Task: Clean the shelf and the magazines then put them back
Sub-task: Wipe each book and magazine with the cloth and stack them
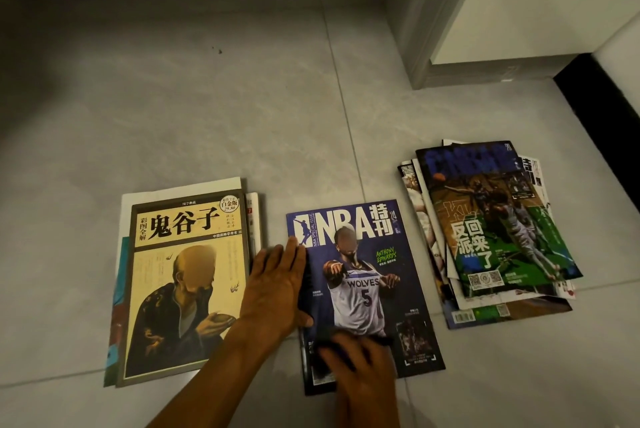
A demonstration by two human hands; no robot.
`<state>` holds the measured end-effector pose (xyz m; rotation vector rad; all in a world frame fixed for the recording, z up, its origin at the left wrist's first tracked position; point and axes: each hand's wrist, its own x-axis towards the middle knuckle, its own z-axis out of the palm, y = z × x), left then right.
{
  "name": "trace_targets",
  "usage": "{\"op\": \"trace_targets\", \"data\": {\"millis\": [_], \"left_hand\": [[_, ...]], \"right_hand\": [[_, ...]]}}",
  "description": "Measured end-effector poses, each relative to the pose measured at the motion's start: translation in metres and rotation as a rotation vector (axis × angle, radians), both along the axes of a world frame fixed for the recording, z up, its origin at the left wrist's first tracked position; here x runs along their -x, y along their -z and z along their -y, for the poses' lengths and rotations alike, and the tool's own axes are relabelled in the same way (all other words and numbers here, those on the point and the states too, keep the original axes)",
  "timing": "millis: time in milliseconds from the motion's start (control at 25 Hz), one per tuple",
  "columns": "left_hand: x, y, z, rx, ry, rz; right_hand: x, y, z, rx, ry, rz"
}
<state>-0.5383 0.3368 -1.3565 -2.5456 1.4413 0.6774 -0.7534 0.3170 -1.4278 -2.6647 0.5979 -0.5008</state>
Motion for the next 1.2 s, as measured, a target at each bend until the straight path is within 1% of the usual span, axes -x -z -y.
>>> {"op": "trace_targets", "data": {"millis": [80, 120, 160, 240, 280, 480, 560, 640, 720, 840, 920, 1000, 1080, 1160, 1200], "left_hand": [[0.0, 0.002, -0.001, 0.008, 0.0, 0.003], [0.0, 0.002, -0.002, 0.011, 0.004, 0.006], [0.001, 0.002, -0.003, 0.013, 0.009, 0.007], [0.002, 0.002, -0.002, 0.016, 0.012, 0.006], [0.002, 0.002, -0.001, 0.019, 0.012, 0.01], [0.001, 0.001, 0.0, -0.005, 0.005, 0.0], [0.0, -0.001, -0.002, -0.019, 0.003, -0.002], [0.0, -0.001, -0.004, -0.015, -0.001, -0.004], [0.003, -0.002, -0.002, -0.005, 0.001, -0.007], [0.004, -0.001, 0.002, -0.011, 0.004, -0.031], [0.0, -0.002, 0.002, -0.004, -0.016, -0.048], [-0.001, -0.001, 0.001, 0.031, -0.043, -0.071], [0.004, -0.001, 0.0, 0.032, -0.085, -0.131], [0.01, 0.001, 0.002, 0.018, -0.122, -0.182], [0.014, 0.001, 0.002, 0.009, -0.131, -0.215]], "right_hand": [[0.016, 0.002, 0.018, 0.076, -0.261, -0.043], [0.024, -0.001, 0.038, 0.091, -0.303, -0.056], [0.031, -0.007, 0.058, 0.063, -0.259, -0.064], [0.032, -0.021, 0.096, -0.001, -0.059, -0.035], [0.02, -0.028, 0.115, -0.023, 0.019, -0.021], [-0.097, -0.032, 0.197, -0.161, 0.246, -0.083], [-0.114, -0.029, 0.211, -0.186, 0.255, -0.11], [-0.1, -0.027, 0.199, -0.206, 0.229, -0.101], [-0.054, -0.023, 0.17, -0.202, 0.227, -0.069], [0.031, -0.007, 0.113, -0.069, 0.203, -0.061], [0.068, -0.006, 0.081, 0.012, 0.124, -0.046], [0.07, -0.014, 0.06, 0.065, 0.085, -0.053], [0.05, -0.015, 0.049, 0.059, 0.074, -0.06], [0.015, -0.014, 0.058, 0.026, 0.022, -0.077], [-0.004, -0.014, 0.073, 0.004, 0.032, -0.075]]}}
